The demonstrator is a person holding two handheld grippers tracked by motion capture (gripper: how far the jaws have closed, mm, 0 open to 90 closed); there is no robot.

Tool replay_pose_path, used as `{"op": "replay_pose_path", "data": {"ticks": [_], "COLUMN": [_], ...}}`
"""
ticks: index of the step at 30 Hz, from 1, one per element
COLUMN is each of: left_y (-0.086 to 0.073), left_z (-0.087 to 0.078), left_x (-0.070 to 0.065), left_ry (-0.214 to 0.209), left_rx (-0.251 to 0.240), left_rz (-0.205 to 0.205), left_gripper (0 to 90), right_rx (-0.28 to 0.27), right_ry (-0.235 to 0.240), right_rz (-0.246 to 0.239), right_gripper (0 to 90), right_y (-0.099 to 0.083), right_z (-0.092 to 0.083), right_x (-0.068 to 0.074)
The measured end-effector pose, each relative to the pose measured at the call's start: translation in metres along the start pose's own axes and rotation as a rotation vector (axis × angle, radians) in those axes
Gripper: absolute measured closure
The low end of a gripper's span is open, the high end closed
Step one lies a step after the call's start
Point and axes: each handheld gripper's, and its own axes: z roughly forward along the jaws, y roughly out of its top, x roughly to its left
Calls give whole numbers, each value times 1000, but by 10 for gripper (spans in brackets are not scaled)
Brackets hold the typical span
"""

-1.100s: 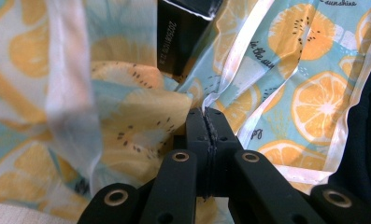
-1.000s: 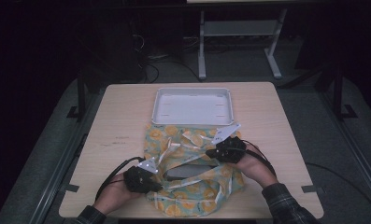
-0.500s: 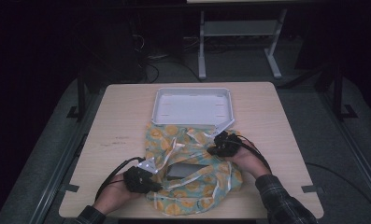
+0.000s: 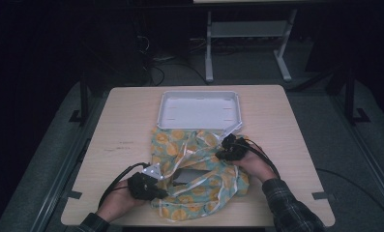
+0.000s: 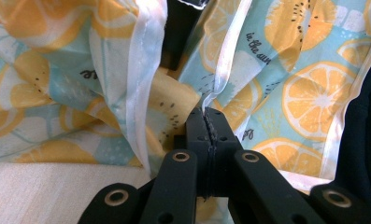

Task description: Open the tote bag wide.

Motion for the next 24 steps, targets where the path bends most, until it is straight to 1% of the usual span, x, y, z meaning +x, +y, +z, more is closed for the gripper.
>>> {"op": "replay_pose_path", "data": {"ticks": [4, 5, 6, 9, 11, 12, 13, 15, 16, 18, 19, 20, 22, 24], "left_y": [0, 0, -1, -1, -1, -1, -1, -1, -1, -1, -1, -1, -1, -1], "left_z": [0, 0, -1, 0, 0, 0, 0, 0, 0, 0, 0, 0, 0, 0], "left_x": [1, 1, 2, 2, 2, 2, 2, 2, 2, 2, 2, 2, 2, 2], "left_ry": [-5, -8, -11, -17, -16, -16, -16, -14, -14, -15, -15, -15, -15, -15], "left_rx": [-2, 0, -1, -7, -6, -5, -4, -4, -4, -6, -7, -7, -7, -7], "left_rz": [-5, -5, -8, -15, -12, -12, -12, -7, -8, -10, -11, -11, -11, -11], "left_gripper": [889, 889, 888, 888, 887, 887, 886, 886, 886, 886, 886, 886, 886, 885], "right_rx": [-6, -13, -21, -74, -78, -98, -113, -119, -119, -121, -125, -133, -144, -148], "right_ry": [-1, -4, -3, 30, 22, 32, 40, 60, 65, 75, 94, 99, 118, 138], "right_rz": [-7, -8, 1, 29, 10, 22, 16, 13, 4, 8, 0, -9, -8, -25], "right_gripper": [888, 845, 828, 725, 682, 672, 659, 647, 643, 628, 621, 615, 598, 582], "right_y": [0, 0, 1, 5, 7, 8, 8, 7, 6, 3, 0, -1, -3, -5], "right_z": [0, -1, -3, -17, -25, -33, -38, -47, -52, -60, -65, -68, -74, -77], "right_x": [0, 1, 2, 6, 9, 12, 13, 17, 20, 24, 26, 28, 31, 37]}}
